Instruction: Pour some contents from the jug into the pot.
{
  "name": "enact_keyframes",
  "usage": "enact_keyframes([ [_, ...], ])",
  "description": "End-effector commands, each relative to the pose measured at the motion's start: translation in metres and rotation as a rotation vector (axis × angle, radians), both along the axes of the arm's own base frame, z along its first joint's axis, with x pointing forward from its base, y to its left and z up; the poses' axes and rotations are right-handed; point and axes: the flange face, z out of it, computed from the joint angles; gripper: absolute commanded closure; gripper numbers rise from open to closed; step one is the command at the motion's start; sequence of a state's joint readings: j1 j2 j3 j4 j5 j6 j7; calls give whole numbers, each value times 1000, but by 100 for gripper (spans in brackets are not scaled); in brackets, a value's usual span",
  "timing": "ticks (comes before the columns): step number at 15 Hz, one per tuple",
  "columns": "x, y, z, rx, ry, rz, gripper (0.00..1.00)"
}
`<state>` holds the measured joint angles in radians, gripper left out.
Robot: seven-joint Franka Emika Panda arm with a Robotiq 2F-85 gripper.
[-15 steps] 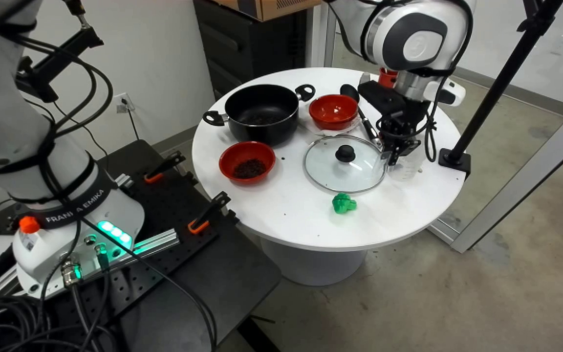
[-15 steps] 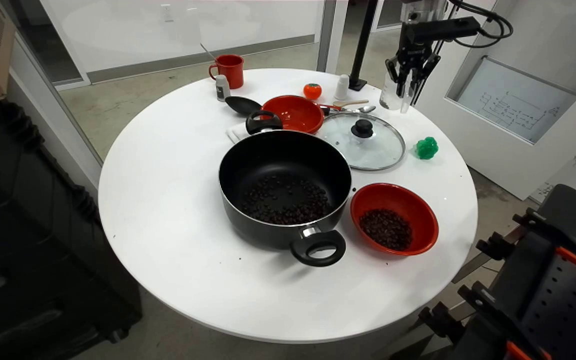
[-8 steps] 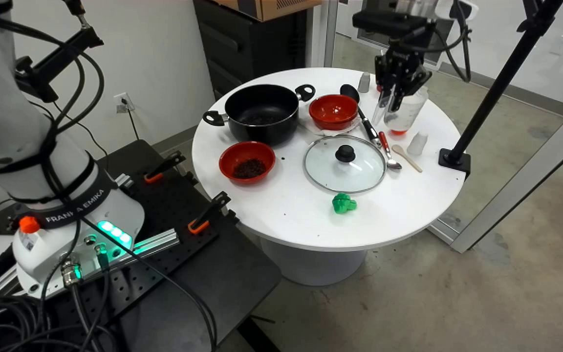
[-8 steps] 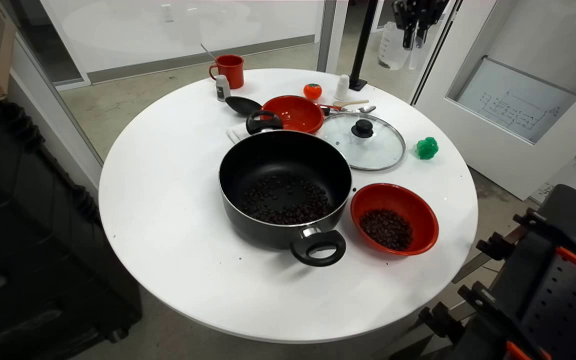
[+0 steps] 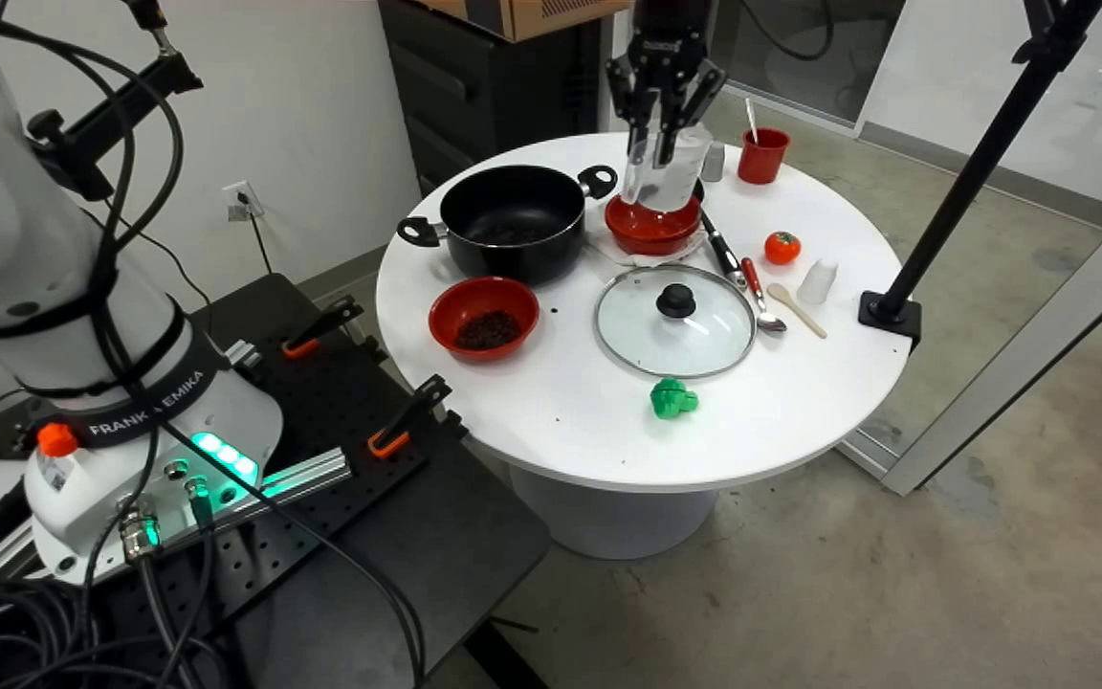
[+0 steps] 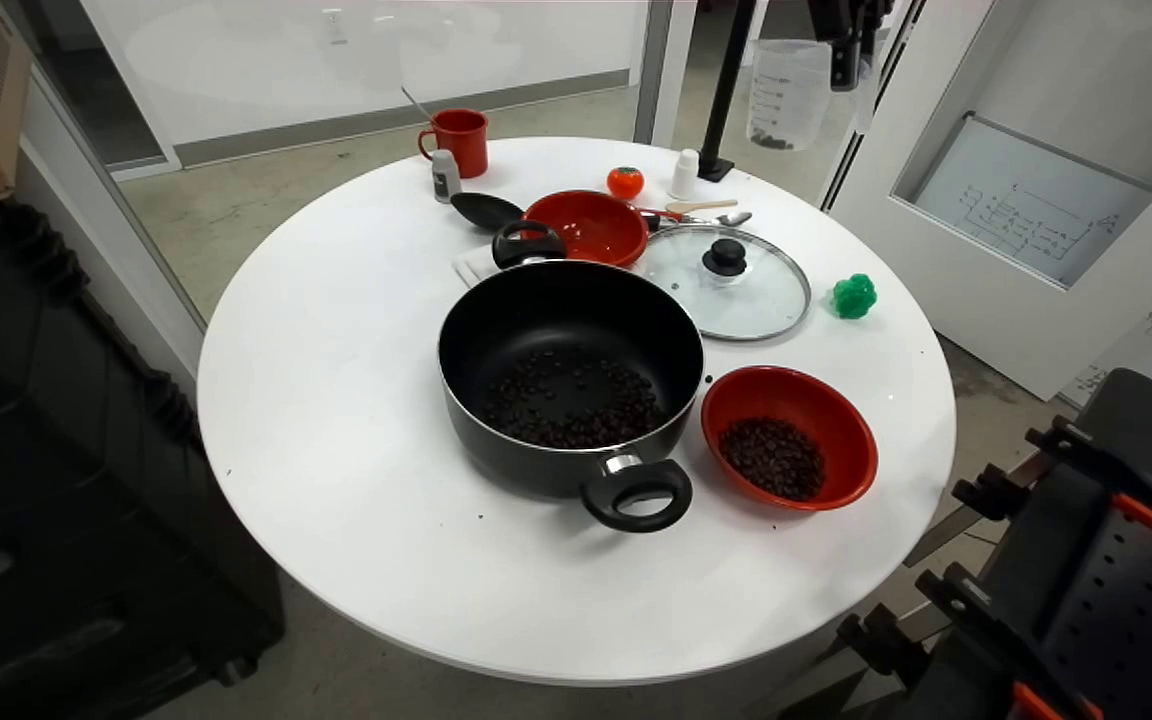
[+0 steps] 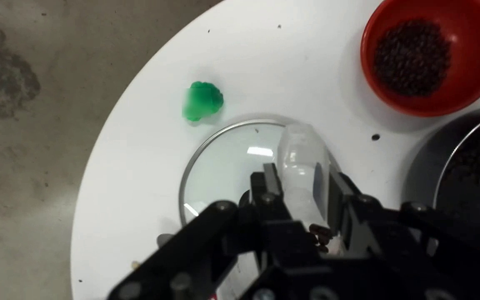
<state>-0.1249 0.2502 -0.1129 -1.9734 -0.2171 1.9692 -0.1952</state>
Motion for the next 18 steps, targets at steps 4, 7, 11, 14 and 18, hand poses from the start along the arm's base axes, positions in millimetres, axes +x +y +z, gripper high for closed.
enact_keyframes([
  [4, -81, 90, -27, -27, 141, 332, 93],
  [7, -107, 132, -40, -81, 176, 474, 93],
  [11, -129, 194, -46, -151, 165, 624, 93],
  [14, -136, 236, -47, -195, 116, 665, 93],
  [18, -133, 250, -51, -180, 121, 660, 72],
])
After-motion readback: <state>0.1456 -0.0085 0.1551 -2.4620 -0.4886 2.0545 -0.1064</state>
